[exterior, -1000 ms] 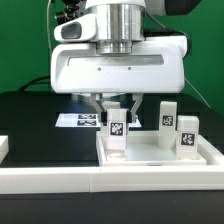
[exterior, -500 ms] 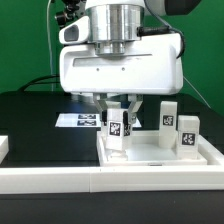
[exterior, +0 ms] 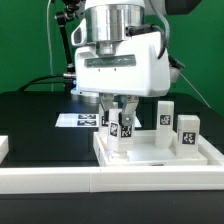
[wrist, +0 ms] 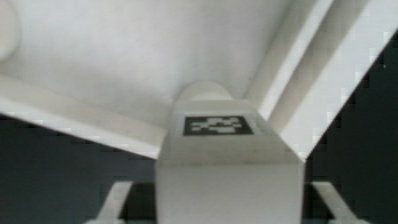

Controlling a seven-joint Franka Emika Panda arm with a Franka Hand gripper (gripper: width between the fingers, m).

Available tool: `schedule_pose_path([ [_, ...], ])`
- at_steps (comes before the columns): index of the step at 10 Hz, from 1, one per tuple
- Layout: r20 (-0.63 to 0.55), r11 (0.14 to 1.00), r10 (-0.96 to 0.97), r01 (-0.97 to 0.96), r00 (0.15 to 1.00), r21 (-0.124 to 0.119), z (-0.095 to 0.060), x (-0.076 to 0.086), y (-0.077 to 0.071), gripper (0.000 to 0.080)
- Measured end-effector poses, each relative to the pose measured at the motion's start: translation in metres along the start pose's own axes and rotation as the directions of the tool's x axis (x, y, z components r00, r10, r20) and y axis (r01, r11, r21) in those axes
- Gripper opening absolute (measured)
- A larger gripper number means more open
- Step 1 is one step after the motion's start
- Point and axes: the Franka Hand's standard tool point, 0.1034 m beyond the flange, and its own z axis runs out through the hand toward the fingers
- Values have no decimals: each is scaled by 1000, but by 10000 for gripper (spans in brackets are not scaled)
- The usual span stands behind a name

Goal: Assemble square table

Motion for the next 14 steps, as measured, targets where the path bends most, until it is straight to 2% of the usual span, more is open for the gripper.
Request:
schedule_pose_path([
  [4,12,953,303,-303,953,13,0,1,-1,290],
  [6,15,935,353,-354,935,14,1,1,-2,290],
  [7,15,936,351,-351,936,14,1,1,-2,365],
  [8,14,942,335,-335,942,13,1,1,-1,365],
  [9,13,956,291,-292,956,10,1,0,-2,562],
  [10,10,972,234,-234,972,9,0,-3,-5,622],
  [12,-2,1000,10,-10,1000,7,1,-5,-9,645],
  [14,-5,994,-105,105,994,4,1,-4,-8,648],
])
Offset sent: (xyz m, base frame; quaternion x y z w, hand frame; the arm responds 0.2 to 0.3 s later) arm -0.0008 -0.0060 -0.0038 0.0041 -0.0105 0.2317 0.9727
